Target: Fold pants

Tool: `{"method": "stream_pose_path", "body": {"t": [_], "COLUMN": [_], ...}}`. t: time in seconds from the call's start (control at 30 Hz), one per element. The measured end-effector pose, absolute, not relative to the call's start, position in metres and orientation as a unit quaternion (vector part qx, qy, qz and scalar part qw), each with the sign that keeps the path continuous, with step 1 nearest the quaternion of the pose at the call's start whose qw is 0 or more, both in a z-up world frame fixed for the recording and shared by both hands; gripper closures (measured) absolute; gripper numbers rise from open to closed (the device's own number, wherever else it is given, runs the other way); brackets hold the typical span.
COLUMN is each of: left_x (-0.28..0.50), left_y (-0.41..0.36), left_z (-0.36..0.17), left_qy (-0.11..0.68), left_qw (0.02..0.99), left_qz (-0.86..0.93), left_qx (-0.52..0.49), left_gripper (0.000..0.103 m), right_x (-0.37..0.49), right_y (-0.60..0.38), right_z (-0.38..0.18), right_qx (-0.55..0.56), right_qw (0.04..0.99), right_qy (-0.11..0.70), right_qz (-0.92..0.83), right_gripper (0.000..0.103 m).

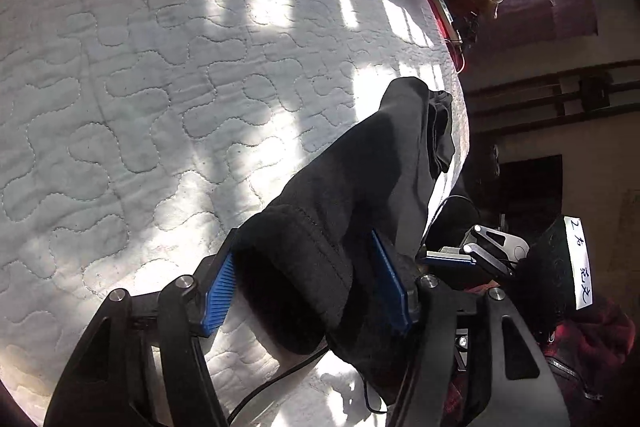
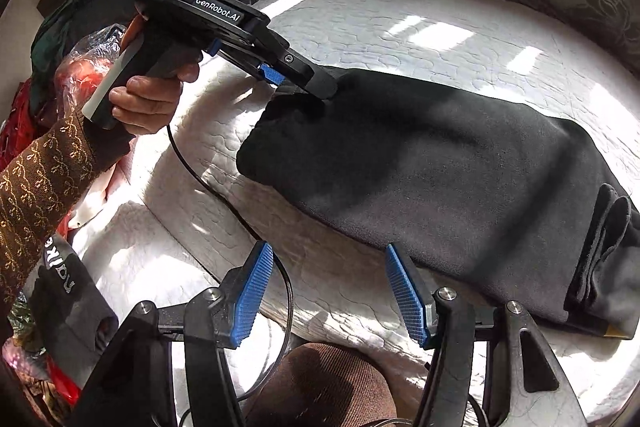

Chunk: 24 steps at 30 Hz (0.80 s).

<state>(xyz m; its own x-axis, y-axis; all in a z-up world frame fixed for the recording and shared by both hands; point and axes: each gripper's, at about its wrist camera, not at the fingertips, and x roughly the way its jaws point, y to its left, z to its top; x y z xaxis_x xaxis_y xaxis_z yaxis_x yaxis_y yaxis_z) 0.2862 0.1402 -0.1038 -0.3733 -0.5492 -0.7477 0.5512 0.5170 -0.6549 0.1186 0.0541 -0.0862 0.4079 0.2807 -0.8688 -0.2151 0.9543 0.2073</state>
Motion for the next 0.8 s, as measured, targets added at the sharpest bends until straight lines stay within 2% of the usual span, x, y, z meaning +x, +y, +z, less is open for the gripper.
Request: {"method": "stream_pose_path", "body": {"t": [0.13,0.2,0.43,0.63,0.73,0.77,0.8], "left_x": [0.284,0.288,0.308,0.312,0.307,0.305,0.305], "left_y": [0.132,0.13,0.131,0.136,0.143,0.147,0.153], "left_z": [-0.101,-0.106,-0.119,-0.122,-0.118,-0.117,-0.117], "left_qy": [0.681,0.696,0.746,0.759,0.749,0.745,0.744], "left_qw": [0.544,0.535,0.501,0.496,0.524,0.536,0.541], "left_qz": [-0.489,-0.479,-0.439,-0.419,-0.403,-0.394,-0.388], "left_qx": [0.022,0.026,-0.022,-0.044,-0.045,-0.046,-0.057], "left_gripper": [0.043,0.043,0.043,0.043,0.054,0.065,0.069], "right_x": [0.122,0.125,0.142,0.164,0.17,0.171,0.172], "right_y": [0.072,0.086,0.147,0.164,0.167,0.163,0.157], "right_z": [-0.081,-0.079,-0.098,-0.117,-0.125,-0.125,-0.122], "right_qx": [0.002,-0.011,-0.079,-0.13,-0.158,-0.154,-0.145], "right_qw": [0.855,0.867,0.876,0.884,0.882,0.882,0.883], "right_qy": [0.504,0.487,0.47,0.449,0.444,0.444,0.445], "right_qz": [0.121,0.107,0.074,0.017,0.019,0.028,0.038], "right_gripper": [0.042,0.038,0.035,0.035,0.041,0.046,0.053]}}
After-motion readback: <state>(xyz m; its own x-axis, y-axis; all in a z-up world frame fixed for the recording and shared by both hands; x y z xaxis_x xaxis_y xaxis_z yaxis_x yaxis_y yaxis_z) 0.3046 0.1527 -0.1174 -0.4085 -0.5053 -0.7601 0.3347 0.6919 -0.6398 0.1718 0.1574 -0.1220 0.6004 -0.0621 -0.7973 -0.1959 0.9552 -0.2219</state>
